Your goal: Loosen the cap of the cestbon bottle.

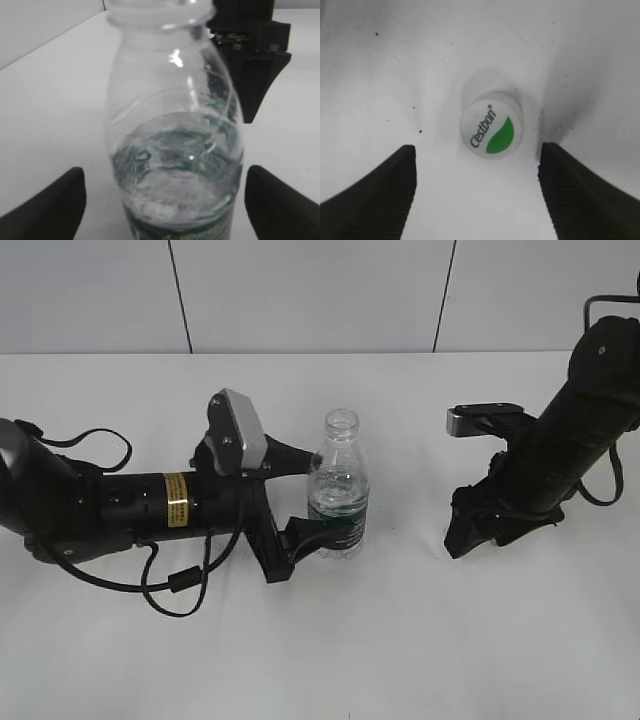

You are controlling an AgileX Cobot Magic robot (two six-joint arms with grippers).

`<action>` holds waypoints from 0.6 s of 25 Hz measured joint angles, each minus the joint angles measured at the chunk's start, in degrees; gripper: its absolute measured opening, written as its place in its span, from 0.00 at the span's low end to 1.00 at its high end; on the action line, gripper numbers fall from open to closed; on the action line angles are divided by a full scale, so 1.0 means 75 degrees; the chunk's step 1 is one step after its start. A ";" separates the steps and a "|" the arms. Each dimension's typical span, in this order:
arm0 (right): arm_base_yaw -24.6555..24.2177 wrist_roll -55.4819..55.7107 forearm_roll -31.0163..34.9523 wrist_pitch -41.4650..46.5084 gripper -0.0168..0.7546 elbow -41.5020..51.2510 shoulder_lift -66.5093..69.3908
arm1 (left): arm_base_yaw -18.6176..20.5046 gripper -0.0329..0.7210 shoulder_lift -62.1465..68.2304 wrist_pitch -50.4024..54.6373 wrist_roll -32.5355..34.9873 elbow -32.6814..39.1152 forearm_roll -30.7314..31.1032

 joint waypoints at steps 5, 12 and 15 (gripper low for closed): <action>0.0000 -0.0007 -0.0257 0.0216 0.77 -0.0023 0.0000 | 0.0442 0.82 0.0000 0.0000 -0.0408 0.0000 0.0807; 0.0000 -0.0007 -0.0430 0.0386 0.77 -0.0023 -0.0297 | 0.0931 0.82 -0.0141 0.0258 -0.1023 0.0000 0.2738; 0.0000 -0.0007 -0.0660 0.0386 0.77 -0.0023 -0.0462 | 0.1149 0.82 -0.0416 0.0720 -0.1093 0.0000 0.3275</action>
